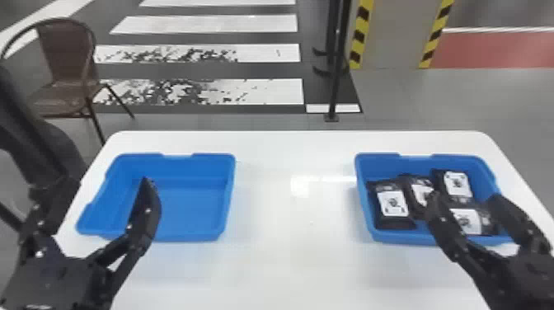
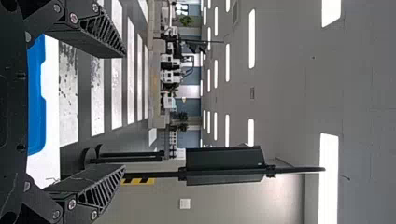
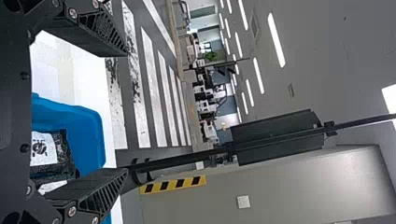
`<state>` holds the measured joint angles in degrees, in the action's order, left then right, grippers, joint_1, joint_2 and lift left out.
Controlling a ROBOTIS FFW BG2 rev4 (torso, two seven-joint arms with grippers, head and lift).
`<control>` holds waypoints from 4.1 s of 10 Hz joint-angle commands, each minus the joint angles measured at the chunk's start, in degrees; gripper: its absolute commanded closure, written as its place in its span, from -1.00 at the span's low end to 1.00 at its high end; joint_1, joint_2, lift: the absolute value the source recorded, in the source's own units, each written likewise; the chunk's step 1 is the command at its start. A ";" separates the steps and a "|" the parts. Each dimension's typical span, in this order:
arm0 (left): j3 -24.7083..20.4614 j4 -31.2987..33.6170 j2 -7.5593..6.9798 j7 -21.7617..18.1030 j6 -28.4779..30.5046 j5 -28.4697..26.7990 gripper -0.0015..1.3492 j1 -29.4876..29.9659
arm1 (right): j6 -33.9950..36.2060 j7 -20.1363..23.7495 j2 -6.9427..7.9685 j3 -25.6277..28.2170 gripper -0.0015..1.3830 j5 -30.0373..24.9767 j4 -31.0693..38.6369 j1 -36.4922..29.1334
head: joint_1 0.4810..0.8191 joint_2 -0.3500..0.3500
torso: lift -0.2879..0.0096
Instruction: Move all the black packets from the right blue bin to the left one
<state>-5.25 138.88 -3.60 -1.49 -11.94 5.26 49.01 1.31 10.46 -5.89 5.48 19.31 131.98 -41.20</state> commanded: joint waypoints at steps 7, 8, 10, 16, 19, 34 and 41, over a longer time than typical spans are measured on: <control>-0.12 -1.14 -0.09 -1.06 -0.86 0.80 -0.69 -0.64 | 0.52 0.00 0.09 0.12 -0.79 -0.46 0.14 0.14 | 0.27 0.10 | -0.01; -0.12 -1.56 0.00 -1.32 -1.14 1.02 -0.69 -0.92 | 0.80 -0.09 0.09 0.12 -0.79 -0.46 0.14 0.14 | 0.27 0.11 | -0.01; -0.35 -1.56 0.00 -1.58 -1.28 1.25 -0.69 -0.92 | 3.05 -0.97 0.09 0.46 -0.79 -0.57 0.42 0.84 | 0.27 0.10 | -0.01; -0.58 -1.70 0.09 -1.85 -1.14 1.25 -0.69 -0.92 | 29.63 -0.70 -0.79 7.54 -0.79 -5.94 4.64 11.39 | 0.27 -0.06 | -0.01; -0.58 -1.70 0.18 -2.02 -0.86 1.25 -0.69 -1.06 | 36.38 3.78 -2.73 7.43 -0.79 -6.17 -3.09 19.55 | 0.27 -0.09 | -0.01; -0.01 -3.39 0.26 -2.46 -1.57 1.37 -0.69 -2.33 | 47.63 8.00 -5.01 -0.80 -0.77 -8.34 -28.69 38.95 | 0.27 0.01 | -0.01; -0.12 -3.95 0.35 -2.64 -2.55 1.60 -0.69 -2.61 | 49.03 9.23 -5.71 -3.77 -0.17 -3.20 -36.14 42.61 | 0.27 0.13 | -0.01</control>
<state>-5.31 134.91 -3.28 -4.13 -14.33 6.74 46.31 49.82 19.71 -11.59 1.75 15.73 96.26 1.32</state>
